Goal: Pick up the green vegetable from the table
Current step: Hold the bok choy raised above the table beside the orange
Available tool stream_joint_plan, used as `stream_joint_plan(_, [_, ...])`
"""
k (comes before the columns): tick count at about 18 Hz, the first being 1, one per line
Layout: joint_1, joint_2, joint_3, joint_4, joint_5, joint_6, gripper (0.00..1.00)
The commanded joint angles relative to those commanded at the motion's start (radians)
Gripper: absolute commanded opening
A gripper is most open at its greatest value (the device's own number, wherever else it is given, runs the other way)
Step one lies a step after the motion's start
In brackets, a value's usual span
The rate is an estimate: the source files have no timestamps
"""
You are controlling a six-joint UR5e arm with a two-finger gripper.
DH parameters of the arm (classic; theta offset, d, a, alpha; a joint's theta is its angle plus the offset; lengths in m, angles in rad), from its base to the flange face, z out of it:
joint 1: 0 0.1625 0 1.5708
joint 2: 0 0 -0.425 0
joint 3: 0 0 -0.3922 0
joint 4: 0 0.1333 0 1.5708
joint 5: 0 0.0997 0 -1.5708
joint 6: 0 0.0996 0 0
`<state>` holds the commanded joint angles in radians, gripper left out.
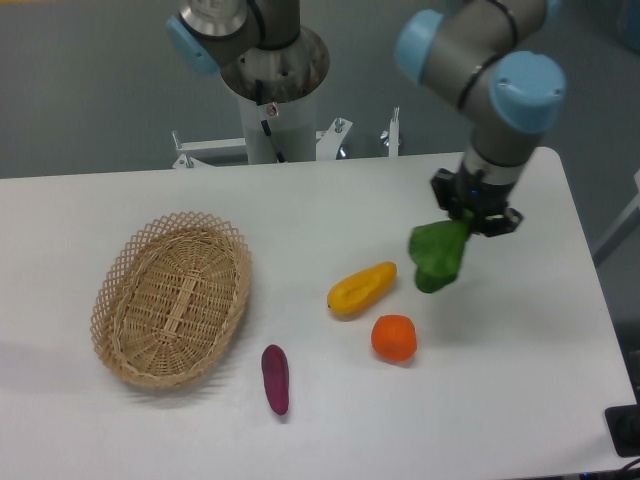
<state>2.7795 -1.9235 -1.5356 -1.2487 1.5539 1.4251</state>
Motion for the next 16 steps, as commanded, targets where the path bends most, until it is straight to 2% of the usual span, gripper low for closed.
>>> stream_joint_plan(16, [0.005,-0.048,0.051,0.002,0.0,0.02,0.23])
